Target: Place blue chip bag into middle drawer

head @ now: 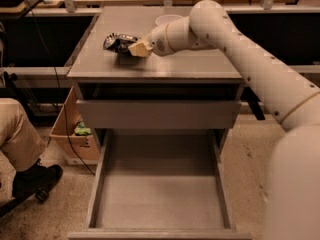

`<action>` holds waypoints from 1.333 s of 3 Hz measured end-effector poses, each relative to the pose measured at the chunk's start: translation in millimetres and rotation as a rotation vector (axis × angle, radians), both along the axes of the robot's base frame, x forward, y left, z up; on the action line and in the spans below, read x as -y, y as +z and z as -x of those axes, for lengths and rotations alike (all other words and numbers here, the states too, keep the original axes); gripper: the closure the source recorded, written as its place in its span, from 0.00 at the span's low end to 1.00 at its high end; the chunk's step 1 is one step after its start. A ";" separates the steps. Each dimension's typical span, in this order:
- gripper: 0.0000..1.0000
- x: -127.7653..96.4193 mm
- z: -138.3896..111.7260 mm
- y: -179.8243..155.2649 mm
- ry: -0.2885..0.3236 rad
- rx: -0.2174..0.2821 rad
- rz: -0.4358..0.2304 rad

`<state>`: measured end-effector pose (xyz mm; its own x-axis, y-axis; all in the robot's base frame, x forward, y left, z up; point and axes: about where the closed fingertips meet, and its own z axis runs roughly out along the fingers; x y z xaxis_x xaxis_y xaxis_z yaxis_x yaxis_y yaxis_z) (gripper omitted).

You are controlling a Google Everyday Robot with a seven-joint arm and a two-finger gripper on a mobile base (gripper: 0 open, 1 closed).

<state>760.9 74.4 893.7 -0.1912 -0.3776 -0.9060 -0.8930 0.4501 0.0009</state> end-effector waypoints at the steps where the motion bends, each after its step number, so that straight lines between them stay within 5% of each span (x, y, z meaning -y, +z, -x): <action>1: 1.00 29.3 55.3 20.6 0.059 0.003 -0.101; 2: 1.00 59.1 65.5 25.8 0.034 0.005 -0.130; 3: 1.00 58.4 68.1 23.9 0.036 -0.001 -0.130; 4: 1.00 49.4 103.1 9.6 0.070 -0.055 -0.137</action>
Offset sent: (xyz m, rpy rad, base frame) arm -0.0553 -0.0293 0.0206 0.1010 -0.0030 0.0586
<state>657.7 25.0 903.3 -0.2193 -0.2654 -0.9389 -0.9189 0.3796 0.1073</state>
